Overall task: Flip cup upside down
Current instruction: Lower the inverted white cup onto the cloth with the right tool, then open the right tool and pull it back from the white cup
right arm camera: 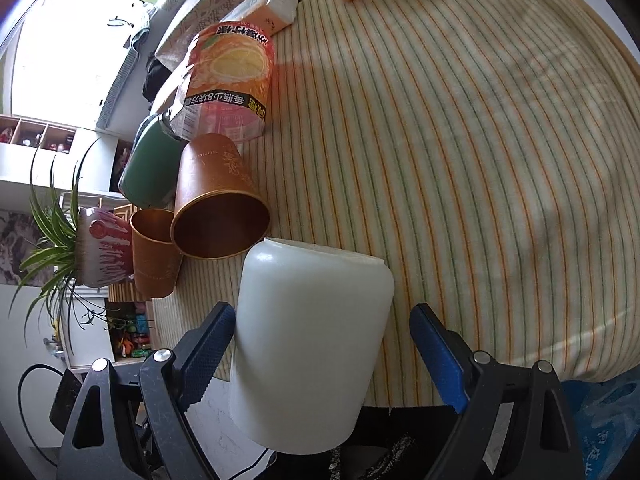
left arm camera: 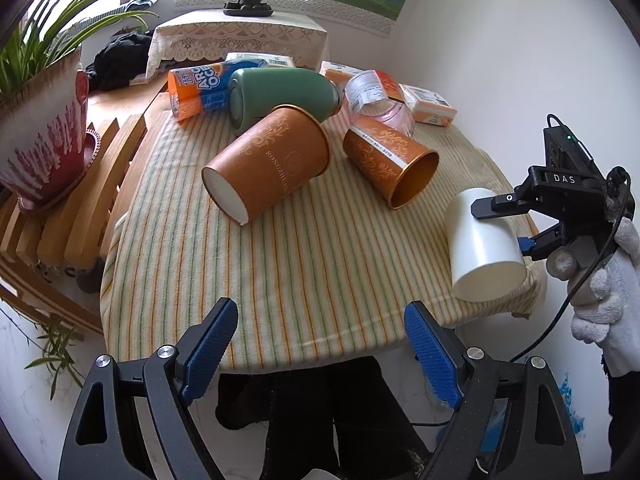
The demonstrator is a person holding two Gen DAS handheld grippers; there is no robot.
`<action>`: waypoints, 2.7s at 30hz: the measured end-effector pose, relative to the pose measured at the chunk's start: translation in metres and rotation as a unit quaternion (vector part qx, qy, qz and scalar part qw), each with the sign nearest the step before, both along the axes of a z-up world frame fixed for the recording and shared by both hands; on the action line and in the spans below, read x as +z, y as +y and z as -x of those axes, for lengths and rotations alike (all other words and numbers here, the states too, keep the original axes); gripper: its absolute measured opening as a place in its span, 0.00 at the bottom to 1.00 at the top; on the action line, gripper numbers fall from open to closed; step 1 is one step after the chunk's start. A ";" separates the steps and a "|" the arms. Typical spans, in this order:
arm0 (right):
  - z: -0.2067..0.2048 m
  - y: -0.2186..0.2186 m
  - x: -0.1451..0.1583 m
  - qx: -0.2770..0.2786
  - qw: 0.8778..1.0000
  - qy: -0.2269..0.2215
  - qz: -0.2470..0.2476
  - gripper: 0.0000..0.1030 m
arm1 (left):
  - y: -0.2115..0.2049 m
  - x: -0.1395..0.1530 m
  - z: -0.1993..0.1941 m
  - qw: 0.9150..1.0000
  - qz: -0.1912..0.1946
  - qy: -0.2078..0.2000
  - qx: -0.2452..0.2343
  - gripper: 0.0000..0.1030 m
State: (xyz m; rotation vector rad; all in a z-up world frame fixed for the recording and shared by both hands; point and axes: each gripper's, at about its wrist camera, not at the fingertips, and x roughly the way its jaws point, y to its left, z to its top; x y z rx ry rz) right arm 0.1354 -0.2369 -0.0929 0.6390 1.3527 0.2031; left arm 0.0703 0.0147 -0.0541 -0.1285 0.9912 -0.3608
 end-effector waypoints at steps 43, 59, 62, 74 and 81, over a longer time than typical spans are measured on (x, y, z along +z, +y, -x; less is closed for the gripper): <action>0.038 0.041 0.030 -0.031 0.859 -0.405 0.312 0.71 | -0.020 -0.014 -0.010 1.000 0.022 0.013 -0.002 0.85; 0.053 0.046 0.025 -0.024 0.857 -0.408 0.314 0.70 | -0.027 -0.009 0.001 1.000 0.019 -0.009 -0.003 0.85; 0.056 0.049 0.023 -0.017 0.855 -0.408 0.320 0.70 | -0.027 -0.008 0.003 1.000 0.016 -0.015 -0.001 0.85; 0.074 0.051 0.030 -0.018 0.849 -0.418 0.322 0.77 | -0.032 0.004 0.015 0.996 -0.020 -0.081 0.014 0.85; 0.099 0.046 0.039 -0.037 0.849 -0.428 0.308 0.82 | -0.038 0.010 0.020 0.991 -0.030 -0.126 0.029 0.88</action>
